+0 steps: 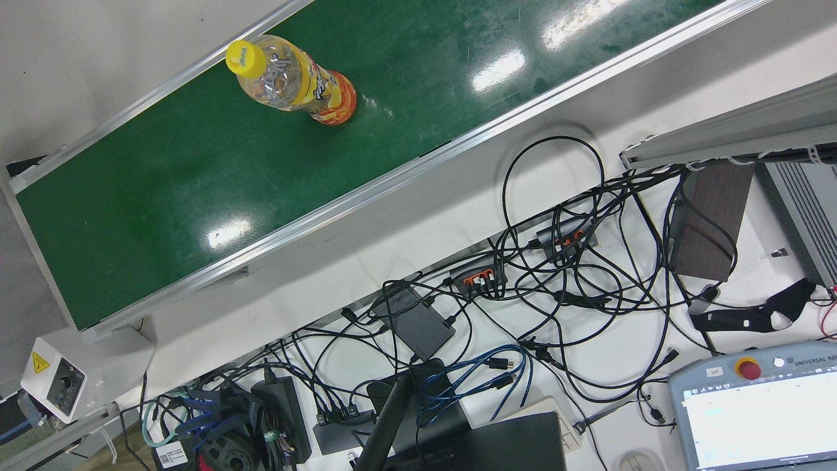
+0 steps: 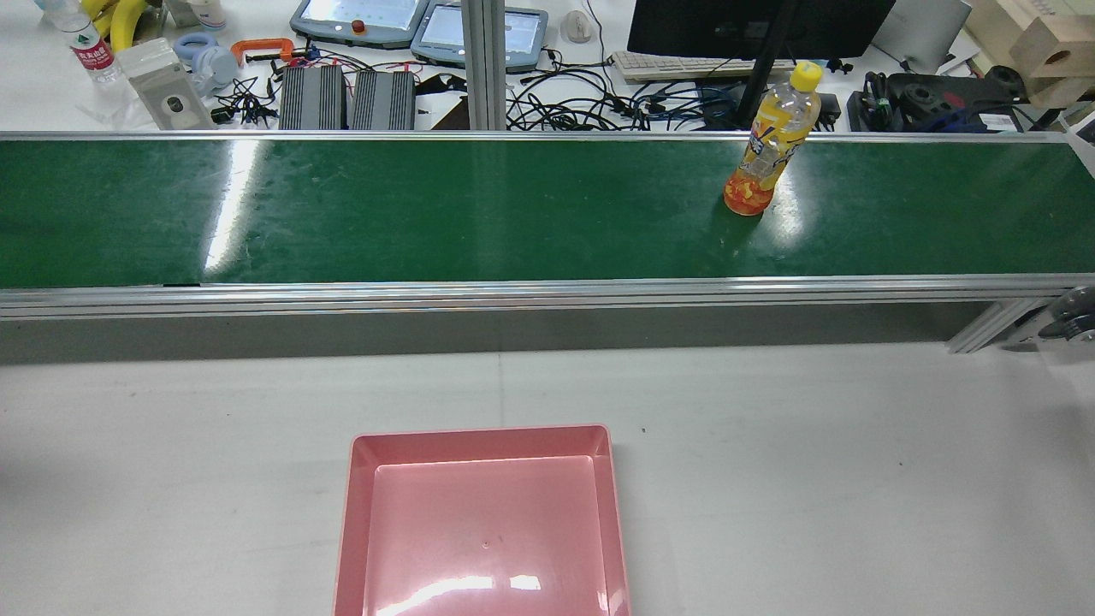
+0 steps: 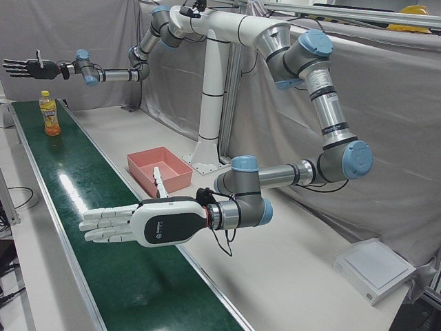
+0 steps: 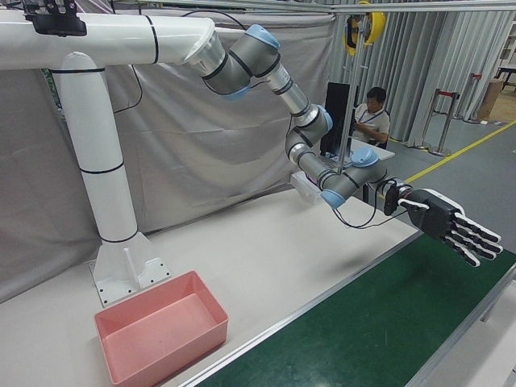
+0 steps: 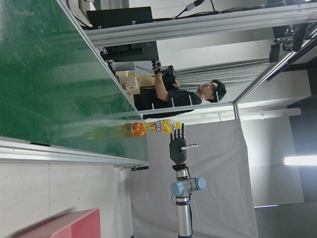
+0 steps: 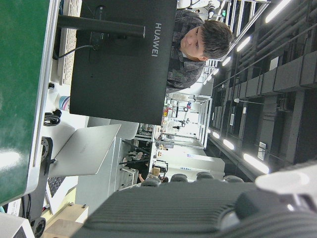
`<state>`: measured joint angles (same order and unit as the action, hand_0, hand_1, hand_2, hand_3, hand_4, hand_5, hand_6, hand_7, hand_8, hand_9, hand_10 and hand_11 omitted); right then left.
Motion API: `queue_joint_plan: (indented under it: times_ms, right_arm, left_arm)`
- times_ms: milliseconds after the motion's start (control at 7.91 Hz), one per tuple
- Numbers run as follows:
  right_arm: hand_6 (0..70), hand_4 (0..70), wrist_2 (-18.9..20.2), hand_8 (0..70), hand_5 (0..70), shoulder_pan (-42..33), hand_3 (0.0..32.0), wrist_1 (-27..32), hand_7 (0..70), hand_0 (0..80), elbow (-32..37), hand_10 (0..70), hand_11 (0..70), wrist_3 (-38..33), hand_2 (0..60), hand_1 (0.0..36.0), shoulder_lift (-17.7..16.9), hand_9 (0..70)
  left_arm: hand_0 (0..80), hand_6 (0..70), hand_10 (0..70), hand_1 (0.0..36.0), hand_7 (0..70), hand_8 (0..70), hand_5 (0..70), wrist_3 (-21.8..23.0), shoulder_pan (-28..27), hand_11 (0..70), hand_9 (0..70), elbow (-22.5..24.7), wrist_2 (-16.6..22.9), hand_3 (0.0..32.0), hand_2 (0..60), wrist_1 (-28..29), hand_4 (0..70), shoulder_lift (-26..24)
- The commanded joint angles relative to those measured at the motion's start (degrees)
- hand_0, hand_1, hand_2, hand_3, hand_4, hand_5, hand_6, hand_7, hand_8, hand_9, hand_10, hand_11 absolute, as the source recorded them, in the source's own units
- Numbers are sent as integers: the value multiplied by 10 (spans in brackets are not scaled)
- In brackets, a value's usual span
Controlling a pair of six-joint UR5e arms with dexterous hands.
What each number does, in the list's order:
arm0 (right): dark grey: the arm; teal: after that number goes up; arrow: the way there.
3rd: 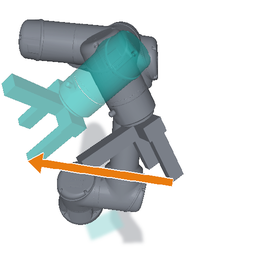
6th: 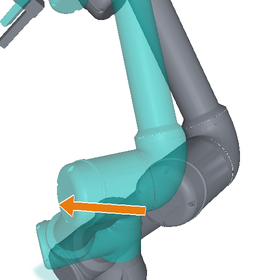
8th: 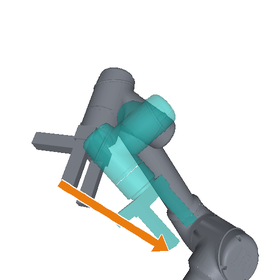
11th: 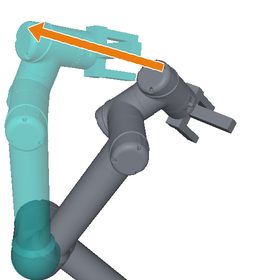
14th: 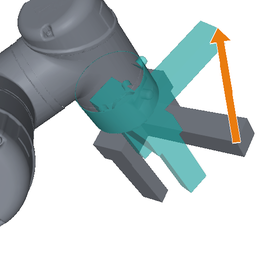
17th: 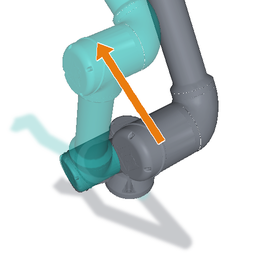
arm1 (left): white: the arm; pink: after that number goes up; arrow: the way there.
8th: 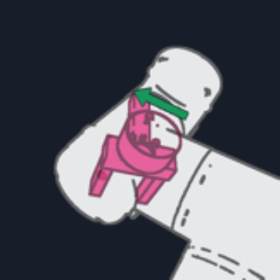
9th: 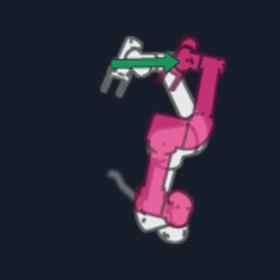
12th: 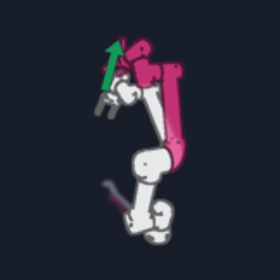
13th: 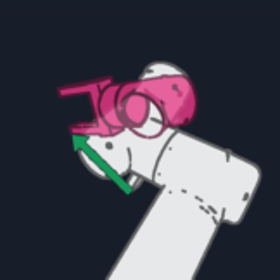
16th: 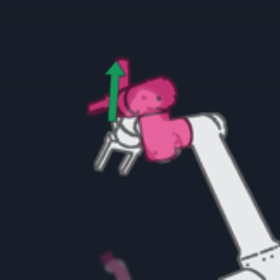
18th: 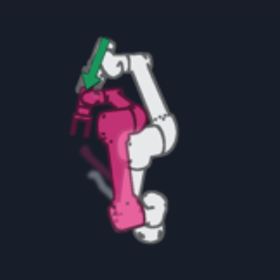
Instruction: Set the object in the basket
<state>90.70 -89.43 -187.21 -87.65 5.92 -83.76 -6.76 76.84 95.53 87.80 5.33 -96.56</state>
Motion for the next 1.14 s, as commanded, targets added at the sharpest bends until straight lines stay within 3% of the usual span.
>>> queue_joint_plan:
  times_ms: [0,1011]
  right_arm:
    - [0,0,0,0,0,1,0,1,0,0,1,0,0,1,0,0,0,0]
    - [0,0,0,0,0,1,0,0,0,0,0,0,0,0,0,0,1,0]
  left_arm:
    - [464,0,47,110,0,0,23,3,-3,84,0,0,4,0,0,10,0,3]
    - [458,0,51,98,0,0,34,2,-5,88,0,6,4,0,0,24,0,9]
